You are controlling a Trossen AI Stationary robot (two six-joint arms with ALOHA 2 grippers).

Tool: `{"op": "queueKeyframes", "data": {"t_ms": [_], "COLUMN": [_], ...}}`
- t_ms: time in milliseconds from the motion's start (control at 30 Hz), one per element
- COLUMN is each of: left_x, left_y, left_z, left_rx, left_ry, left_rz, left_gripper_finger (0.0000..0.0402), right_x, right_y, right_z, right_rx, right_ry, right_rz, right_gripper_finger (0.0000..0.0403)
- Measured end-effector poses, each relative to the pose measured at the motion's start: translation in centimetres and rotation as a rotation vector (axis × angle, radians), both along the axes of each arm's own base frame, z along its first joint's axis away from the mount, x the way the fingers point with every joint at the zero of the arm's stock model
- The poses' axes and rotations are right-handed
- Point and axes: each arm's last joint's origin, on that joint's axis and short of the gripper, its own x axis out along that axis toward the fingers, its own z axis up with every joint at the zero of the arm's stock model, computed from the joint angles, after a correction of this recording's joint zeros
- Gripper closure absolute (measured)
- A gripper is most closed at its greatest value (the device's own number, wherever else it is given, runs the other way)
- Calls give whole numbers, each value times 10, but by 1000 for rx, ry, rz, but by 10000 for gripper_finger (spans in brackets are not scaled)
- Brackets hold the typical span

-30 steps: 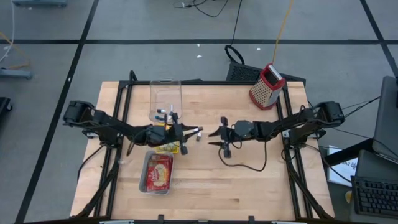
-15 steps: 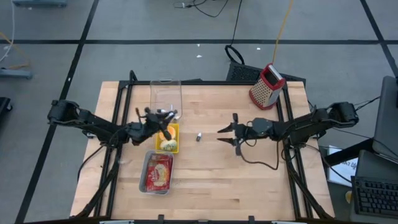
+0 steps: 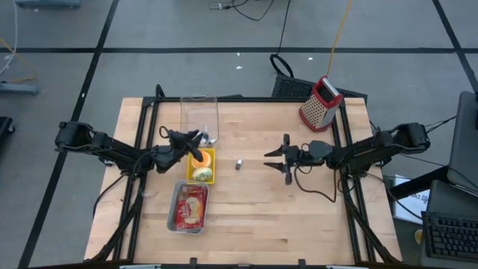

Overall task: Pick & Place Food Item
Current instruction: Put the brown food coloring bottle into the transparent bin, then put the green food coloring bottle into the transparent bin

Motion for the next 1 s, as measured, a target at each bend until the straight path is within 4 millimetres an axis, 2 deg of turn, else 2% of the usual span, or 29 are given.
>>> {"op": "queueKeyframes", "data": {"t_ms": [133, 333, 533, 667, 833, 1000], "left_x": [-1, -1, -1, 1, 1, 2], "left_y": [1, 1, 0, -2, -2, -3], "left_z": [0, 0, 3, 3, 3, 3], "left_rx": [-53, -54, -64, -79, -108, -124], "left_ry": [-61, -62, -81, -87, -107, -115], "left_rz": [58, 66, 10, -48, -76, -96], "left_gripper_finger": [258, 175, 113, 93, 88, 96], "right_x": [1, 4, 26, 52, 85, 111], "right_y": [-1, -2, -2, -5, -18, -28], "right_z": [-1, -5, -13, -22, -39, -56], "right_rx": [-1, -5, 2, 9, -15, 12], "right_ry": [2, 11, 77, 171, 307, 365], "right_rz": [-11, -57, -40, -7, 39, 37], "right_gripper_finger": [273, 273, 273, 273, 272, 243]}}
